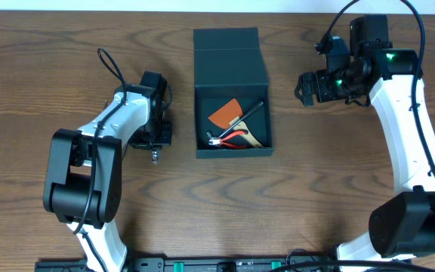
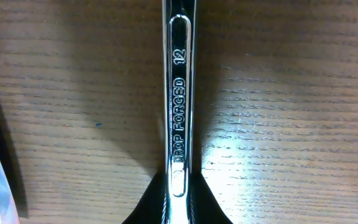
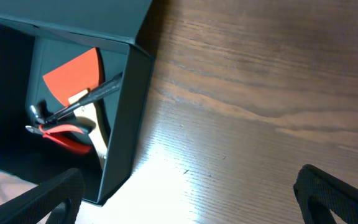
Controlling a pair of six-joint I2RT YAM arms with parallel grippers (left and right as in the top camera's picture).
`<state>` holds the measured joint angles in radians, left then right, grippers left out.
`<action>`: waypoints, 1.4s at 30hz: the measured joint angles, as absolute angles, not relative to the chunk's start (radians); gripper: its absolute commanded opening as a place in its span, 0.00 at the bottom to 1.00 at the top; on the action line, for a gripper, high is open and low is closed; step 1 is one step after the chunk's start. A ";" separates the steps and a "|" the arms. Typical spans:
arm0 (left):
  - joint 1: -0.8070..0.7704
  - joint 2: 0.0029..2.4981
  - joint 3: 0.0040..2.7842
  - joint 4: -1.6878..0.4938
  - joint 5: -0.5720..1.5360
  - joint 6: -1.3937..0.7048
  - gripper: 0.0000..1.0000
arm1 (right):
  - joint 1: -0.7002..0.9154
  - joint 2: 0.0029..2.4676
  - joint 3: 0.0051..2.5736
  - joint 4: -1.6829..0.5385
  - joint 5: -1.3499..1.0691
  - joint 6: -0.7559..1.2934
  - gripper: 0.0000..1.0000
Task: Pack container
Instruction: 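Lower the left gripper and grasp the combination wrench, then carry the wrench into the green box, release, and withdraw left gripper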
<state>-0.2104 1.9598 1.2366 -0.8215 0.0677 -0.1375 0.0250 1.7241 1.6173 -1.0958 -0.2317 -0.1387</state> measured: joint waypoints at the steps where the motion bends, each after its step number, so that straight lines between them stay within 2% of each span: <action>1: -0.210 1.960 1.237 -0.822 0.068 -0.138 0.06 | 0.025 1.724 1.617 -1.096 -0.232 -0.139 0.99; 9: -0.210 1.930 1.237 -0.881 0.076 -0.155 0.06 | 0.025 1.724 1.617 -1.096 -0.232 -0.139 0.99; 17: -0.226 1.662 1.316 -0.911 0.097 -0.113 0.06 | 0.022 1.724 1.617 -1.095 -0.232 -0.139 0.99; 21: -0.279 1.537 1.361 -0.896 0.098 0.025 0.06 | 0.017 1.724 1.617 -1.095 -0.232 -0.139 0.99; 24: -0.348 1.488 1.370 -0.873 0.099 0.204 0.06 | 0.015 1.724 1.617 -1.095 -0.232 -0.139 0.99; 31: -0.482 1.518 1.369 -0.765 0.108 0.519 0.06 | 0.014 1.724 1.617 -1.094 -0.232 -0.139 0.99; 36: -0.546 1.580 1.369 -0.695 0.129 0.651 0.06 | 0.014 1.725 1.617 -1.092 -0.232 -0.138 0.99; 42: -0.567 1.689 1.369 -0.678 0.134 0.708 0.06 | 0.014 1.725 1.617 -1.092 -0.232 -0.139 0.99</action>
